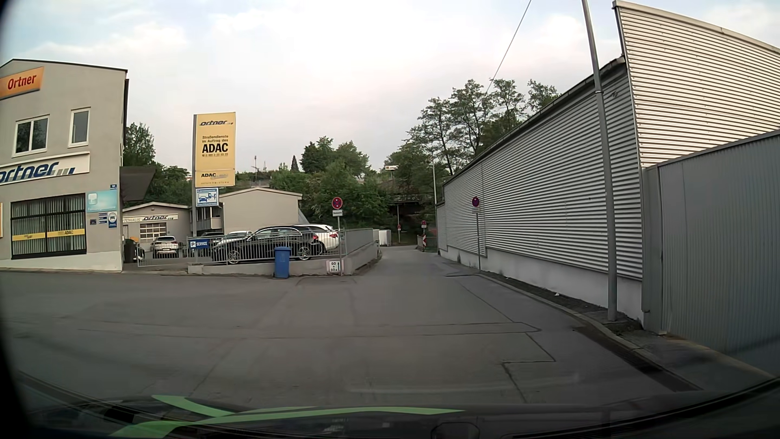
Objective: Follow the waypoints while adhering to traffic rules and regulations
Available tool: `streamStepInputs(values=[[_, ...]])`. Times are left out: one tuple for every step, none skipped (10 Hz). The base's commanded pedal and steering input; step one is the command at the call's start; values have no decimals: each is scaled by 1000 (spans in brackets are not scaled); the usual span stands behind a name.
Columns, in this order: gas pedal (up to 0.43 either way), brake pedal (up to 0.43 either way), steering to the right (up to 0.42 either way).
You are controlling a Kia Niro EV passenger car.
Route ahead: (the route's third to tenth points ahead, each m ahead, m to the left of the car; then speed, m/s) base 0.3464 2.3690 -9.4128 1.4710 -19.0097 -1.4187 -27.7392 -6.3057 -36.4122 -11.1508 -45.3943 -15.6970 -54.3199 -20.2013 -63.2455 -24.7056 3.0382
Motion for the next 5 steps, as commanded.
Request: streamStepInputs(values=[[0, 110, 118], [0, 104, 106], [0, 73, 92], [0, 73, 83], [0, 73, 73]])
